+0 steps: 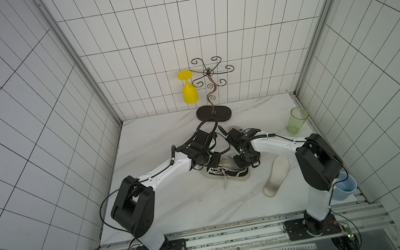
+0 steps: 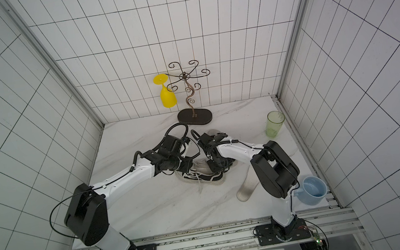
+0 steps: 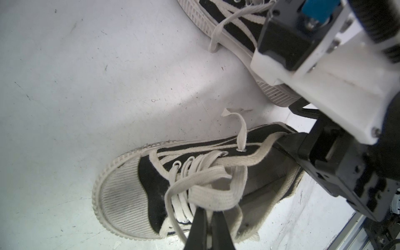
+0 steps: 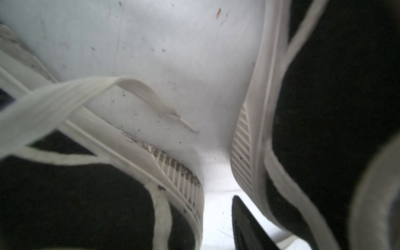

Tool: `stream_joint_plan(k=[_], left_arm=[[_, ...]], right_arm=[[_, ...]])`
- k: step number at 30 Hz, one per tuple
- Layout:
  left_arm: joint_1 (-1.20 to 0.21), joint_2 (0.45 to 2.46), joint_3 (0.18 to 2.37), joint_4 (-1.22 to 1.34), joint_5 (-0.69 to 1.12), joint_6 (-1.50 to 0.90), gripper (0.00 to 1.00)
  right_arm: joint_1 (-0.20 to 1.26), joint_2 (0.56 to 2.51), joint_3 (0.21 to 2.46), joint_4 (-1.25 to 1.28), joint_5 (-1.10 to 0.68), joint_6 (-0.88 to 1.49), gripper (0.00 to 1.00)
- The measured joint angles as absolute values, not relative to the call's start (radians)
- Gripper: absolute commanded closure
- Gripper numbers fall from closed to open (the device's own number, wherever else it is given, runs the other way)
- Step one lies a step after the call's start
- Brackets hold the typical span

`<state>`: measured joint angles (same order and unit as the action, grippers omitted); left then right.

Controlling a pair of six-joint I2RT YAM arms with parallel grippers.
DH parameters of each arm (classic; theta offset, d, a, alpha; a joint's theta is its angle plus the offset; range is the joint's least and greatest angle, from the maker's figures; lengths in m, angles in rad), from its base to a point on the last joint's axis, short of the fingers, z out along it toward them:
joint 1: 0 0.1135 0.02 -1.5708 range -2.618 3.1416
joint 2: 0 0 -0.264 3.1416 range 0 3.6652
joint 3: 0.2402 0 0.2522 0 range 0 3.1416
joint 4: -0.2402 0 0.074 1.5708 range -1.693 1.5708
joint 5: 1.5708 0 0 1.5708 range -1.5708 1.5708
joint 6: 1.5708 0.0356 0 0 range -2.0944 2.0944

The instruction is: Insert the insole into the shoe

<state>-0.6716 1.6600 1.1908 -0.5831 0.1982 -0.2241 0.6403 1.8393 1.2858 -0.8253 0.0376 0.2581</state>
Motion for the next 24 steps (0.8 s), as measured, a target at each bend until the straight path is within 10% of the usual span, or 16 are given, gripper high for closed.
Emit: stream_joint_plan(k=[24], left_arm=[[-0.664,1.655,1.191,-0.575,0.173,-0.245,1.0]], right_arm=[[0.668,1.882,1.266,-0.578,-0.194,0.316,0.36]])
